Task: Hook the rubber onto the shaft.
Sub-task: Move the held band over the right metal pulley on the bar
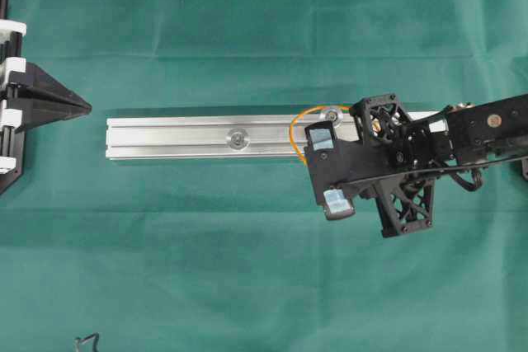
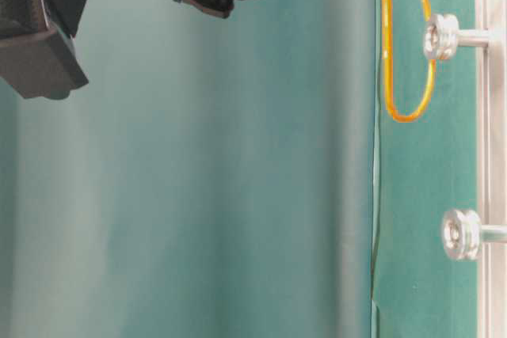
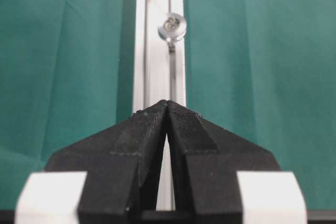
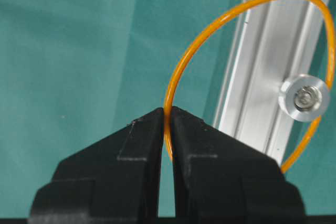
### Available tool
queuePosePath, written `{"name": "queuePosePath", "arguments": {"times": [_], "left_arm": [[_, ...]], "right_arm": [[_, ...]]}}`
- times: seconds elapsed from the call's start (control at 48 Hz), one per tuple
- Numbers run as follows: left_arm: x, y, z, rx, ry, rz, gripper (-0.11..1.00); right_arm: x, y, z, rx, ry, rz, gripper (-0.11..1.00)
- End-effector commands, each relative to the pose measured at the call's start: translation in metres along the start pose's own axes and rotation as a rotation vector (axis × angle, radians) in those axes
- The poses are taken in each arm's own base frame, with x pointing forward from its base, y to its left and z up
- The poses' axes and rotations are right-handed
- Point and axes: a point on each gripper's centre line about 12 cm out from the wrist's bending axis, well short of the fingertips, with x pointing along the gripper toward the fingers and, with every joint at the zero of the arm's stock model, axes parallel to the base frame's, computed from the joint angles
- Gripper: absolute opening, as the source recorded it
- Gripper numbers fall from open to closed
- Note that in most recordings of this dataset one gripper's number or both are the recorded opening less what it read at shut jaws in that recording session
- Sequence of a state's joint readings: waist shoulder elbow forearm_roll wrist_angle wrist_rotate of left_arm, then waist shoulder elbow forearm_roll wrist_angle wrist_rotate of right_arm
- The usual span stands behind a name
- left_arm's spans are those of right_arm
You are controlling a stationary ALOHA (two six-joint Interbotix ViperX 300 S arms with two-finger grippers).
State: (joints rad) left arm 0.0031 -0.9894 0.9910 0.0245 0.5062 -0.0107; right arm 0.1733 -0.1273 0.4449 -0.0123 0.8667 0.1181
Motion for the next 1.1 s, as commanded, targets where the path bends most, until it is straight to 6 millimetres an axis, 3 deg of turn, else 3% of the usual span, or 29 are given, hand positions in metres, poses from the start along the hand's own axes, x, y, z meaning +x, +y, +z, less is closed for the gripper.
{"name": "queuePosePath", "arguments": {"times": [0.0,0.563,1.084], "left_arm": [[-0.003,0.001,0.012,-0.001,-0.028,0.004,0.02],[-0.003,0.001,0.012,-0.003,-0.029,0.002,0.02],[-0.003,0.001,0.012,-0.001,-0.029,0.002,0.02]], "right_arm": [[-0.006,0.004,0.004,-0.005,-0.028,0.009,0.07],[-0.007,0.021,0.002,-0.045,-0.028,0.031,0.07],[-0.006,0.043,0.004,0.062,-0.051,0.082,0.07]]}}
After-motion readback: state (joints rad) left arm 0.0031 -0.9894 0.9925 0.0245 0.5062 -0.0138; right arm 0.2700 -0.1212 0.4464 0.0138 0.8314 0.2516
